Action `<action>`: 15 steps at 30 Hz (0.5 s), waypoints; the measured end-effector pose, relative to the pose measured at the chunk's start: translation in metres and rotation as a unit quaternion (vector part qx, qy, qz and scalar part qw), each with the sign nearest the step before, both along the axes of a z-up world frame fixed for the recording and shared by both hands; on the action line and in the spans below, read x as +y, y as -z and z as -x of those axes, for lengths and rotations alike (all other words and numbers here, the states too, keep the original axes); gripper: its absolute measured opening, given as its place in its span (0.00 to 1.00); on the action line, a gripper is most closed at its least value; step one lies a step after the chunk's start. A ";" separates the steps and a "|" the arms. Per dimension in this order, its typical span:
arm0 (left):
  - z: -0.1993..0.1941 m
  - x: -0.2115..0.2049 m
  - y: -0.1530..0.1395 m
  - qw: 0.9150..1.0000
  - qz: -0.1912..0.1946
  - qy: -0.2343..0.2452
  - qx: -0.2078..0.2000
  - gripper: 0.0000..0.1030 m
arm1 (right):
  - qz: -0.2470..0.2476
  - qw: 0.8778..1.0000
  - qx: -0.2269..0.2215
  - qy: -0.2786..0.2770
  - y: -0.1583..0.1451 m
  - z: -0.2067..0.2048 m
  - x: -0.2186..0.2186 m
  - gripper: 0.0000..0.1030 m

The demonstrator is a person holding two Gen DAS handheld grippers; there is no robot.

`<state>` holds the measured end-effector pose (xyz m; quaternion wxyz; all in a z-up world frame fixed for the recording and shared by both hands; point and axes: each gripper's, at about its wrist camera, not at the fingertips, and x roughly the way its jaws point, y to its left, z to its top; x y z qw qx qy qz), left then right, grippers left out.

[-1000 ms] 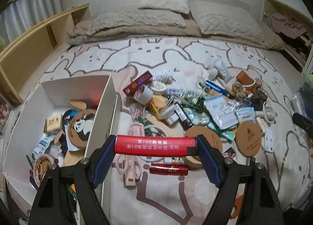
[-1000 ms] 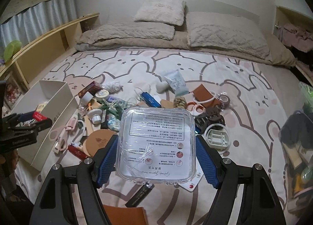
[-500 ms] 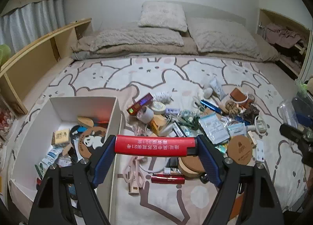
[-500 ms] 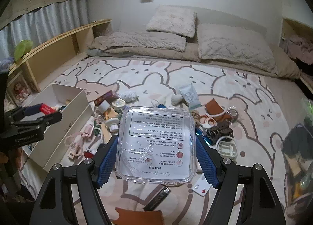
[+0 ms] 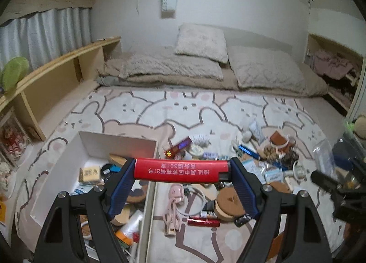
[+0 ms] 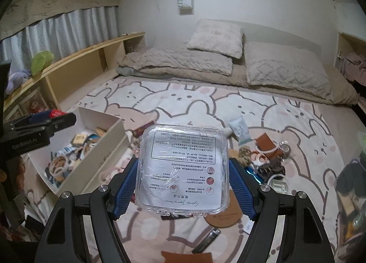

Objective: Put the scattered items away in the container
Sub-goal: 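Carry both items over the white shoe box and open the left gripper to drop the lighter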

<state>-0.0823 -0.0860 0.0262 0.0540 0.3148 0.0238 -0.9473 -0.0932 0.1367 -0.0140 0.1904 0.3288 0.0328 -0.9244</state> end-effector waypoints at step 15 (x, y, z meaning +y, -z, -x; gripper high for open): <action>-0.014 -0.038 -0.031 0.999 0.027 -0.020 0.040 0.78 | 0.007 0.999 0.030 -0.034 -0.037 0.004 -0.051 0.74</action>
